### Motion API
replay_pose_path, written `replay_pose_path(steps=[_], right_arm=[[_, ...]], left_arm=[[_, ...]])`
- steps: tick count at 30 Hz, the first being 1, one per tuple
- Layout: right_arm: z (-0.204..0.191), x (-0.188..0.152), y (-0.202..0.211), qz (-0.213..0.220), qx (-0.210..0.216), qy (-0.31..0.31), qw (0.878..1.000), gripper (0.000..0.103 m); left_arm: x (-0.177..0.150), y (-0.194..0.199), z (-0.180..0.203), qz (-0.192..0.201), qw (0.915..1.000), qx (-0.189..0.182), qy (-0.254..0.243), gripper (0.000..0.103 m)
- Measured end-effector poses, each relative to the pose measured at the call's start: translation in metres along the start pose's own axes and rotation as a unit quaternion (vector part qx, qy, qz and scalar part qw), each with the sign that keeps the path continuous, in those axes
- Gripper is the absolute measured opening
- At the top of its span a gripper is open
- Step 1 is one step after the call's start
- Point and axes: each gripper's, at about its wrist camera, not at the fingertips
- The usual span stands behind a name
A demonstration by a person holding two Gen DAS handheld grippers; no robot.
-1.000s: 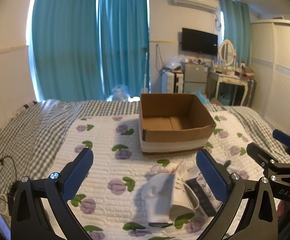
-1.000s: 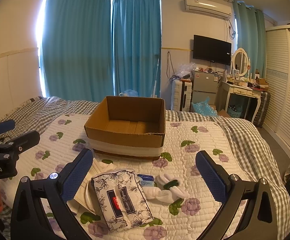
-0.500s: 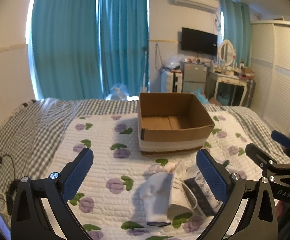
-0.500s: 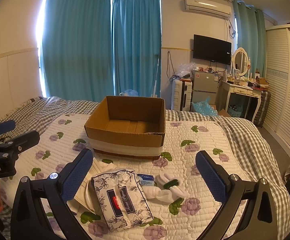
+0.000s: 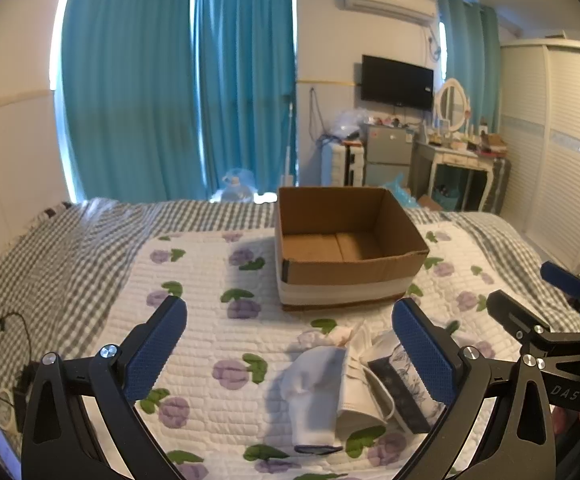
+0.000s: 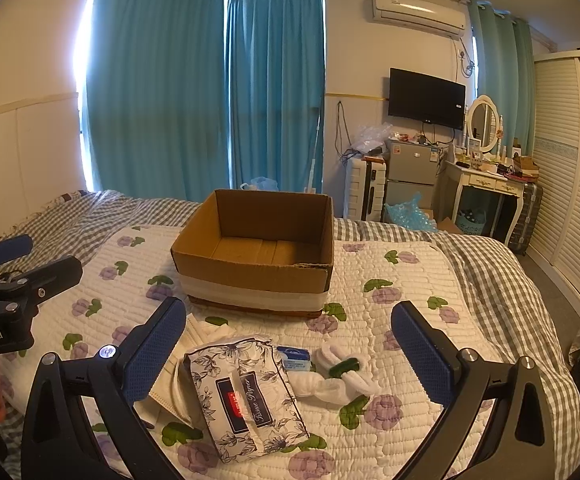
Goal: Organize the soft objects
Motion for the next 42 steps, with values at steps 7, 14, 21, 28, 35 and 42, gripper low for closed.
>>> replay_pose_path(steps=[7, 14, 21, 28, 35, 42], right_arm=[[0.000, 0.000, 0.000, 0.000, 0.000, 0.000, 1.000, 0.103], [-0.003, 0.000, 0.001, -0.001, 0.002, 0.002, 1.000, 0.103], [-0.006, 0.001, 0.001, -0.001, 0.004, 0.004, 1.000, 0.103], [-0.011, 0.009, 0.008, -0.001, 0.009, 0.010, 1.000, 0.103], [-0.020, 0.006, 0.013, -0.025, 0.025, 0.024, 0.999, 0.103], [-0.027, -0.037, -0.023, -0.117, 0.038, 0.040, 0.992, 0.103]], left_arm=[[0.000, 0.000, 0.001, 0.000, 1.0000, 0.000, -0.001, 0.103], [0.000, -0.001, 0.001, 0.000, 1.0000, 0.001, -0.001, 0.103], [0.000, -0.001, 0.001, 0.001, 1.0000, 0.001, -0.001, 0.103], [0.001, 0.002, 0.002, 0.003, 1.0000, 0.000, -0.001, 0.103], [0.008, 0.015, -0.007, 0.009, 0.9999, -0.003, 0.009, 0.103], [-0.021, -0.001, -0.017, -0.054, 0.9985, 0.001, 0.011, 0.103]])
Point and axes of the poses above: each gripper's, at about its wrist camera, not at the fingertips, and y roughly against the way its jaws point, z to its right, x to its top, and after that the axes turned 13 degrees about z, right-handed
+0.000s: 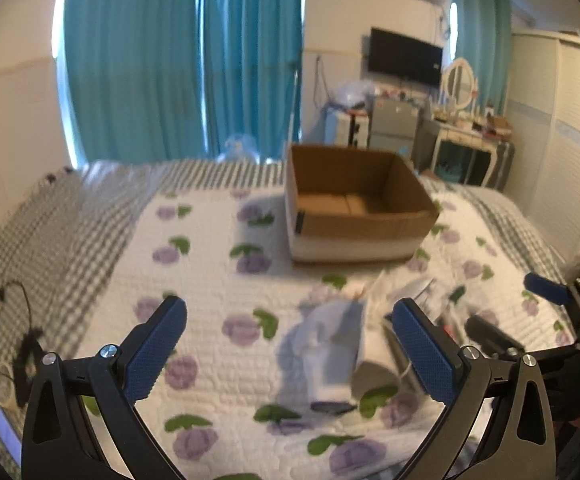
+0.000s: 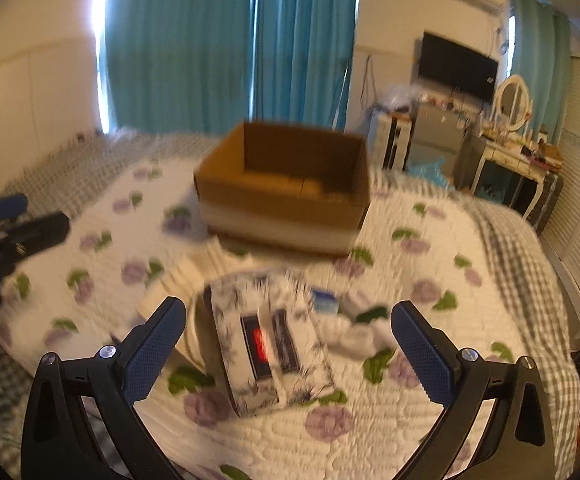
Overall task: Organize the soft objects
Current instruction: 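Grasp the floral tissue box with the right gripper while the left grasps the white sock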
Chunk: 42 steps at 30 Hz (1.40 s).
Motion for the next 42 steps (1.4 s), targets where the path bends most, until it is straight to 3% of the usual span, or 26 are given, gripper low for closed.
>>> replay_pose_path(steps=[6, 12, 15, 20, 22, 23, 24, 25, 26, 29, 34, 42], right_arm=[[-0.002, -0.037, -0.047, -0.081, 0.006, -0.004, 0.997, 0.103], [0.011, -0.052, -0.061, -0.103, 0.036, -0.044, 0.993, 0.092], [0.012, -0.054, -0.064, -0.108, 0.048, -0.051, 0.992, 0.085], [0.012, -0.047, -0.059, -0.099, 0.044, -0.048, 0.993, 0.073], [0.014, -0.041, -0.054, -0.086, 0.039, -0.049, 0.994, 0.071], [0.015, -0.038, -0.052, -0.081, 0.038, -0.053, 0.995, 0.069], [0.017, -0.035, -0.049, -0.076, 0.037, -0.056, 0.995, 0.068], [0.017, -0.031, -0.047, -0.071, 0.034, -0.055, 0.995, 0.065], [0.017, -0.028, -0.044, -0.067, 0.034, -0.053, 0.996, 0.053], [0.019, -0.020, -0.037, -0.058, 0.019, -0.050, 0.997, 0.051], [0.017, -0.017, -0.028, -0.061, 0.013, -0.050, 0.997, 0.043], [0.008, -0.001, 0.006, -0.032, 0.010, -0.047, 0.998, 0.036]], left_arm=[[-0.030, -0.025, -0.005, -0.055, 0.9984, 0.012, -0.005, 0.103], [-0.061, -0.057, -0.003, -0.119, 0.9924, 0.019, -0.023, 0.103], [-0.072, -0.070, 0.000, -0.146, 0.9892, 0.005, -0.017, 0.103], [-0.087, -0.092, 0.011, -0.185, 0.9822, -0.015, -0.028, 0.084], [-0.093, -0.100, 0.015, -0.201, 0.9789, -0.030, -0.025, 0.071], [-0.094, -0.103, 0.016, -0.205, 0.9777, -0.036, -0.024, 0.056], [-0.095, -0.104, 0.017, -0.208, 0.9766, -0.048, -0.022, 0.040], [-0.095, -0.104, 0.018, -0.210, 0.9757, -0.059, -0.021, 0.037], [-0.095, -0.104, 0.019, -0.213, 0.9740, -0.075, -0.019, 0.036], [-0.093, -0.098, 0.025, -0.213, 0.9714, -0.101, -0.028, 0.028], [-0.081, -0.080, 0.019, -0.205, 0.9733, -0.099, -0.026, 0.025], [-0.048, -0.046, -0.010, -0.162, 0.9845, -0.063, -0.022, 0.024]])
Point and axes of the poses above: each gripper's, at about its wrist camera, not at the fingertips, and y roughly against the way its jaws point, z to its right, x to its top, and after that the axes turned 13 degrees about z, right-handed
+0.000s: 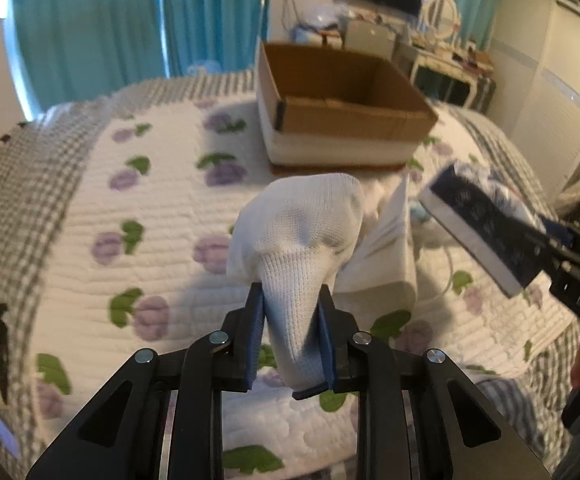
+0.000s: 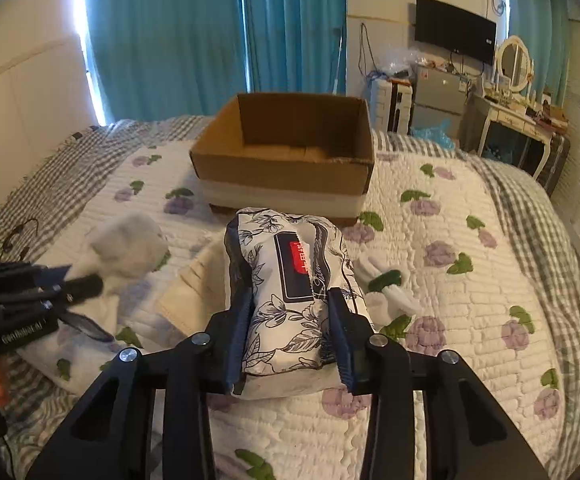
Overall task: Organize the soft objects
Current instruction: 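Lower the tissue box and sock into the cardboard box and open both grippers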
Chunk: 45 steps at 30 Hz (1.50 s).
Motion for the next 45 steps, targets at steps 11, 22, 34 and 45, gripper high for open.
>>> replay_pose_path(steps=[11, 22, 34, 45], right_arm=[[-0.010, 0.064, 0.035, 0.075, -0.006, 0.032, 0.997, 0.036], [0.006, 0.157, -0.056, 0.113, 0.000, 0.059, 0.992, 0.036], [0.049, 0.147, -0.179, 0.069, 0.016, -0.015, 0.997, 0.040], [0.060, 0.153, -0.132, 0.088, 0.000, -0.021, 0.996, 0.072]], left_arm=[[0.056, 0.038, 0.011, 0.069, 0.9975, 0.009, -0.010, 0.024], [0.139, -0.027, 0.028, 0.101, 0.9945, 0.000, -0.026, 0.024], [0.166, -0.146, 0.020, 0.068, 0.9962, 0.000, -0.055, 0.030], [0.165, -0.129, 0.028, 0.087, 0.9947, 0.007, -0.055, 0.077]])
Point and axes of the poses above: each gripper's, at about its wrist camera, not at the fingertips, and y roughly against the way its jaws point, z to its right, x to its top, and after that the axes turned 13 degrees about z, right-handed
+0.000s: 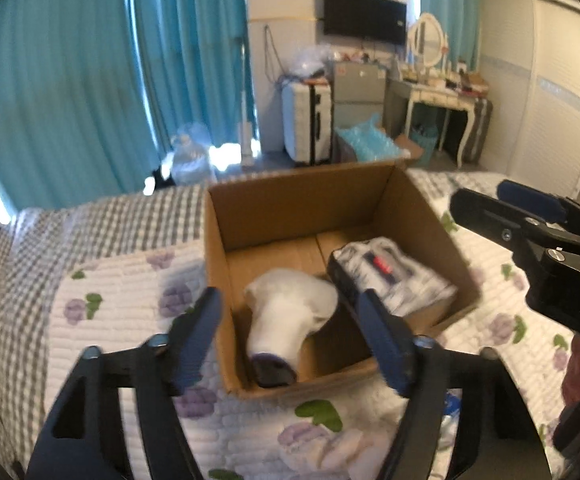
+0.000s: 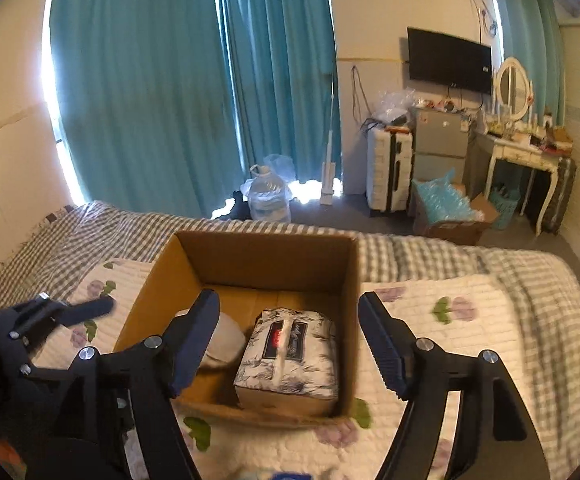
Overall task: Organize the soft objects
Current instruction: 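Lower the tissue box and sock into the cardboard box and open both grippers, then grasp the white face mask with the left gripper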
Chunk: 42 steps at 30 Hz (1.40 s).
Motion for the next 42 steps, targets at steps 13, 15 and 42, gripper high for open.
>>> replay_pose_path(steps=[13, 15, 42], right_arm=[[-0.002, 0.047, 0.160, 0.027, -0.044, 0.040, 0.998, 0.097], [-0.004, 0.041, 0.171, 0.022, -0.037, 0.042, 0.998, 0.099], [0.006, -0.134, 0.098, -0.121, -0.011, 0.054, 0.991, 0.103]], left_arm=[[0.029, 0.149, 0.001, 0.086, 0.9963, 0.007, -0.002, 0.103], [0.021, 0.167, 0.003, 0.090, 0.9958, 0.014, -0.002, 0.103], [-0.144, 0.064, 0.041, -0.121, 0.9916, -0.036, -0.031, 0.003]])
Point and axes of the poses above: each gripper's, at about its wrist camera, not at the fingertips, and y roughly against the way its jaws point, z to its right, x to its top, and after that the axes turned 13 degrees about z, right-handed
